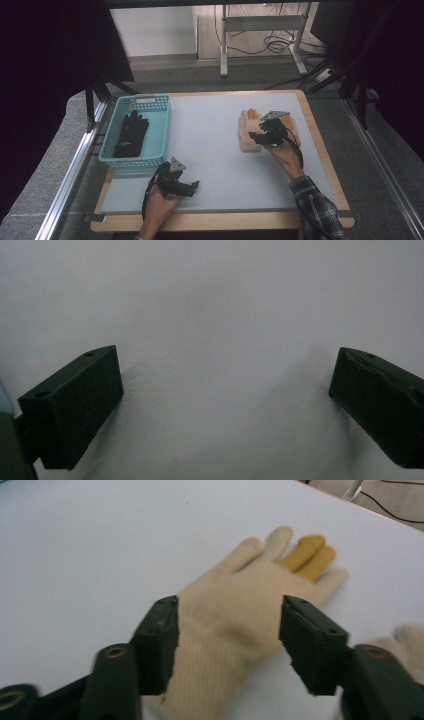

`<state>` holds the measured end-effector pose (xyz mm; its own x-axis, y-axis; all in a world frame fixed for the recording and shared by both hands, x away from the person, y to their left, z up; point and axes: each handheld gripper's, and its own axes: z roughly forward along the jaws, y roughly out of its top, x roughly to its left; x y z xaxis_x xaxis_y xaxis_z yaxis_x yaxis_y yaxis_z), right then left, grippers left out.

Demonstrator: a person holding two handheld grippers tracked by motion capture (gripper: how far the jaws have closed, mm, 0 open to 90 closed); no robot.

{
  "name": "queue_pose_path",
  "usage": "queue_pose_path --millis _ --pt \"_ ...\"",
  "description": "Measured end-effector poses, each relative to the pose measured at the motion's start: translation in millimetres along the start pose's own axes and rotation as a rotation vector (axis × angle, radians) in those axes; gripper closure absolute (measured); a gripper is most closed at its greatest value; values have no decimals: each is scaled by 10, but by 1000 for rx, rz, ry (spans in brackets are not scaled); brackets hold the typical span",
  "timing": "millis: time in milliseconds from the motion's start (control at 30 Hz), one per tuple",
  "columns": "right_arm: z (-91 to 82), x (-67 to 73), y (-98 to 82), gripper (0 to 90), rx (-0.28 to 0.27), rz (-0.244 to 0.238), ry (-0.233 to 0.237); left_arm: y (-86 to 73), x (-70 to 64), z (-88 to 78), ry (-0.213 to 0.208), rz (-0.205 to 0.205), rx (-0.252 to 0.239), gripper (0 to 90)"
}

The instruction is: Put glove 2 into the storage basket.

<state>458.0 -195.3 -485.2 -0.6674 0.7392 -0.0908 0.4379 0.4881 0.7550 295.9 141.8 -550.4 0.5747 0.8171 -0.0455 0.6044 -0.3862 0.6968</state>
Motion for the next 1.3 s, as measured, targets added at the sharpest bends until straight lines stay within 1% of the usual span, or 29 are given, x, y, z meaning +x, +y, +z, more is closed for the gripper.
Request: queue_pose_path --millis 67,133,200,267,333,400,433,467,567,633,733,833,933,1033,1067,1133,1167,1233,1300 --pt "106 -15 40 307 5 -3 1 0 0 0 0 0 0 10" --pt "195 -34 59 286 16 -14 -12 0 0 0 0 1 0 10" --pt "316 -77 59 267 43 -15 -22 0 0 0 0 1 -1 10" --pt "402 -110 43 267 66 -10 -22 0 0 0 1 1 0 10" --pt "493 -143 17 277 100 -11 -33 0 -1 0 1 1 -1 10" --pt "555 -157 -15 330 116 4 -18 0 -1 0 1 1 -1 11" --pt "553 -166 -26 392 107 23 -2 -1 -1 0 1 1 -1 11" --pt "546 -170 -31 429 107 38 5 -1 -1 0 1 1 -1 11" --pt "517 -166 -32 504 116 53 6 -1 -1 0 1 1 -2 11" --pt "498 -158 -29 531 123 61 17 -1 -2 -1 2 2 -2 12" --pt "456 -159 -38 545 106 87 48 -1 -2 -1 2 2 -2 14" --pt "377 -120 -22 545 87 83 54 -1 -2 -1 2 1 -3 15" --pt "232 -9 31 544 55 70 69 -2 -2 -2 3 1 -3 16" --pt "49 167 90 540 18 57 95 -2 -1 -2 4 2 -2 16" --pt "-27 247 107 538 5 55 108 -2 -1 -2 3 1 -2 16" --pt "-126 366 123 535 -2 45 124 -2 -1 -3 4 2 -2 17" --pt "-186 457 124 534 -12 35 132 -2 -1 -3 4 2 -2 17" --pt "-255 585 117 530 -9 18 148 -2 -1 -2 4 2 -2 17" --pt "-301 731 79 525 -7 14 168 -2 0 -2 4 3 -2 17"
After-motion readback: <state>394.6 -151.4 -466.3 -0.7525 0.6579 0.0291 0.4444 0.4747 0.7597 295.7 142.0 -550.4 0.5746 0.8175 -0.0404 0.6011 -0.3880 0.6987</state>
